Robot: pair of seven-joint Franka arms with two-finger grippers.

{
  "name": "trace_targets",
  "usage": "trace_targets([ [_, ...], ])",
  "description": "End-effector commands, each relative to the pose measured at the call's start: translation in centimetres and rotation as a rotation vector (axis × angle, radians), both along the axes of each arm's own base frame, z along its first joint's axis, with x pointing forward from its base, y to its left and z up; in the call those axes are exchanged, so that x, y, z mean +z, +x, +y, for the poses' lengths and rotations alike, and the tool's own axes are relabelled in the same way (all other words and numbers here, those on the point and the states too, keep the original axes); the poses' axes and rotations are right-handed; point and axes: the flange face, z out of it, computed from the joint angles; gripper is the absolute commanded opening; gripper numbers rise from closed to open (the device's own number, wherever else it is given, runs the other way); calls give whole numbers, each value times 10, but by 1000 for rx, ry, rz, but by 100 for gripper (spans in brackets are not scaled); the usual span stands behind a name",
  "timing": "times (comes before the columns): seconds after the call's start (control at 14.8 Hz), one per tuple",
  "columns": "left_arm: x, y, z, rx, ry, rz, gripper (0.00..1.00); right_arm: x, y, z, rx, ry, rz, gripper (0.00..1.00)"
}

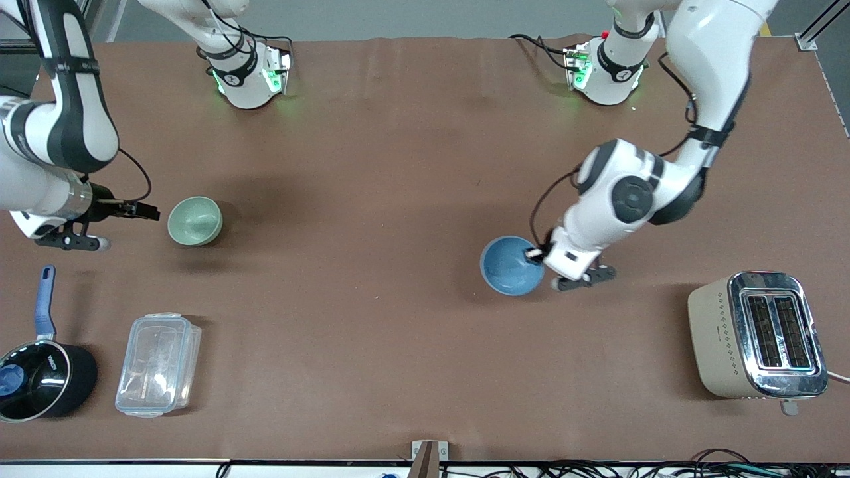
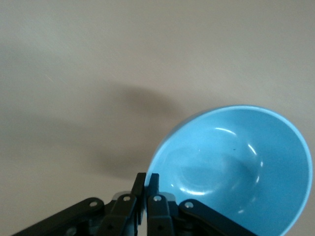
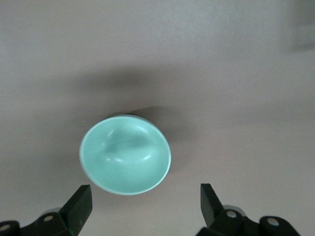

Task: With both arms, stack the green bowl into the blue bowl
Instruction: 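Slide the blue bowl toward the table middle while the right gripper reaches the green bowl, then release the blue bowl with the left gripper while the right gripper grasps the green bowl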

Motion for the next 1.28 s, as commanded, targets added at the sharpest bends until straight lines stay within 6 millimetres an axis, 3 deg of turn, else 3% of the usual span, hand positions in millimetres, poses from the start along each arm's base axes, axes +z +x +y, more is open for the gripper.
trace_targets([
  [0.0, -9, -22, -73, 42, -5, 25, 0, -54, -6, -27, -34, 110, 47, 93],
  [0.2, -26, -44, -125, 40, 11, 10, 0, -92, -11, -38, -34, 184, 64, 87],
  [0.4, -61, -80, -180, 2, 32, -37, 0, -118, -16, -40, -31, 268, 70, 74],
  [0.47, -64, -77, -185, 7, 36, -62, 0, -122, -18, -40, -21, 284, 71, 67],
  [0.67, -82, -87, -208, 14, 33, -49, 5, -126, -22, -43, -22, 296, 84, 24],
  [0.74, -83, -87, -212, 14, 28, -48, 13, -126, -23, -43, -2, 303, 81, 14],
  [0.88, -80, -81, -208, 27, 25, -51, 70, -126, -24, -41, 8, 315, 95, 4],
  [0.94, -75, -77, -206, 27, 22, -62, 97, -122, -22, -39, 9, 322, 103, 3],
  [1.01, -65, -71, -202, 29, 24, -77, 100, -115, -20, -37, 9, 327, 109, 2],
  [1.21, 2, -19, -142, 71, 75, -168, 100, -89, -14, -31, 15, 347, 124, 1],
])
